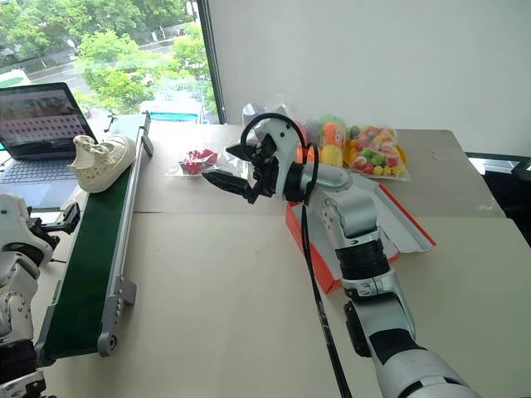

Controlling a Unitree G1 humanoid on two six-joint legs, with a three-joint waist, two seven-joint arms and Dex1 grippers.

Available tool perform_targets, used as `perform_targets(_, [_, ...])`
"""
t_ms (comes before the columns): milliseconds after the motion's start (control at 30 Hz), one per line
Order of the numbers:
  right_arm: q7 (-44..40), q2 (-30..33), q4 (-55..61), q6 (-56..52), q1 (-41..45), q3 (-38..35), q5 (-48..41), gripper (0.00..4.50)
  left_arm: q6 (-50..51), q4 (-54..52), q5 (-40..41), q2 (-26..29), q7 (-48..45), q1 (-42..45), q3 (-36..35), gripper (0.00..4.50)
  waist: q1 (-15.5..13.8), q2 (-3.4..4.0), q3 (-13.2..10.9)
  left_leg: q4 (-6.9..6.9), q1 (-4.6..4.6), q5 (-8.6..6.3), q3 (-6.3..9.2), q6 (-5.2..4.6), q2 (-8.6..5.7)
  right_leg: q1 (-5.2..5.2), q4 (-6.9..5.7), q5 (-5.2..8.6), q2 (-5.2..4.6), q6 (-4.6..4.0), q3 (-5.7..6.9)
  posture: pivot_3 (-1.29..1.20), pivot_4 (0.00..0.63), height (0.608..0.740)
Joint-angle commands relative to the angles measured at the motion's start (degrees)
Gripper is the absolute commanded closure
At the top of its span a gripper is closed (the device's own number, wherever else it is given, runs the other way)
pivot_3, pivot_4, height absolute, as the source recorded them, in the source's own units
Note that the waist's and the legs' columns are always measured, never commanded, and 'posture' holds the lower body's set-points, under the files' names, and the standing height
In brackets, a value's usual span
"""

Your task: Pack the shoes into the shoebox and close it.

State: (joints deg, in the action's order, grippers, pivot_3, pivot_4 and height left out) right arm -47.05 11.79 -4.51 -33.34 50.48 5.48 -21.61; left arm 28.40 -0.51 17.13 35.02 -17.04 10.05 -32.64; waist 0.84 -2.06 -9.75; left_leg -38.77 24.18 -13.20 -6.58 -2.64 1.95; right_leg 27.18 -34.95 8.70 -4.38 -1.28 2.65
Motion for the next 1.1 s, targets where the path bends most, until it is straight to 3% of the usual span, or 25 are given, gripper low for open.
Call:
perform_targets(33, [0.78,0.87,3.02,-0.51,0.00,-0.94,-0.98,0.05,-1.38,3.57,0.72,4.01,-5.15,0.00,0.21,0.00,0.03,0.00,0.00,0.00,0.03,0.01,0.00,0.01,0.01,0.03,-0.01,0.00,0.00,-0.01,0.02,0.00,0.150,0.740])
perform_targets(333, [1.74,2.13,4.37,-1.19,-0.63,-0.63,-0.84,0.05,-3.73,12.44,0.16,7.17,-9.67,3.28,2.63,0.00,0.06,0.00,0.00,0.04,0.05,0.01,0.01,0.02,0.01,0.07,0.00,0.02,-0.03,-0.04,0.04,0.00,0.150,0.740])
perform_targets(700, [2.52,3.57,4.81,-0.62,0.09,0.48,0.01,0.05,1.80,17.72,0.03,9.57,-17.80,5.58,10.25,0.00,-0.24,0.01,0.00,0.03,0.03,0.09,0.06,0.15,0.00,0.03,-0.04,0.03,-0.07,-0.02,0.17,0.00,0.150,0.740])
perform_targets(867, [2.50,3.80,4.81,-0.46,0.18,0.81,0.24,0.00,1.92,18.26,0.32,8.81,-17.78,6.40,10.69,1.48,-0.28,0.02,0.00,0.03,0.03,0.10,0.08,0.14,0.02,0.03,-0.06,0.00,-0.07,-0.06,0.21,0.00,0.150,0.740])
perform_targets(1100, [2.54,3.90,4.93,-0.20,-0.05,1.30,0.61,0.00,1.64,17.42,1.32,8.08,-18.05,6.78,10.50,1.88,-0.51,0.02,0.00,0.01,0.02,0.13,0.10,0.17,0.01,0.00,-0.08,0.03,-0.08,0.01,0.23,0.00,0.150,0.740])
